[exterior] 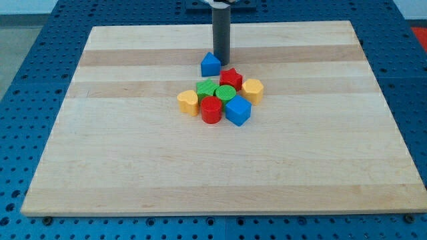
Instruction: Push the yellow hexagon into the group of blocks
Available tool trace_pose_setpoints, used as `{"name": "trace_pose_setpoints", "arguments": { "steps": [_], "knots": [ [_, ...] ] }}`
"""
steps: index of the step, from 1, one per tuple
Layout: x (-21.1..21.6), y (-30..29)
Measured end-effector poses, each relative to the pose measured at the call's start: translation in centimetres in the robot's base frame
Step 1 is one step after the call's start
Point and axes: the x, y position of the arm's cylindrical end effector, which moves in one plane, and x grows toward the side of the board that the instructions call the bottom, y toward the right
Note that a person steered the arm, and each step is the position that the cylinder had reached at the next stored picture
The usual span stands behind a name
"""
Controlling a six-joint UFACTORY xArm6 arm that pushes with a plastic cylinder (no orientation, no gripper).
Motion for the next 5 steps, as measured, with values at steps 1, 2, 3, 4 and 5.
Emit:
{"name": "trace_pose_setpoints", "arguments": {
  "steps": [1,2,3,4,5],
  "knots": [
    [0.0,2.7],
    [0.0,10.3],
    [1.5,13.9],
    [4.0,13.1],
    [6.6,9.4]
  ]
}}
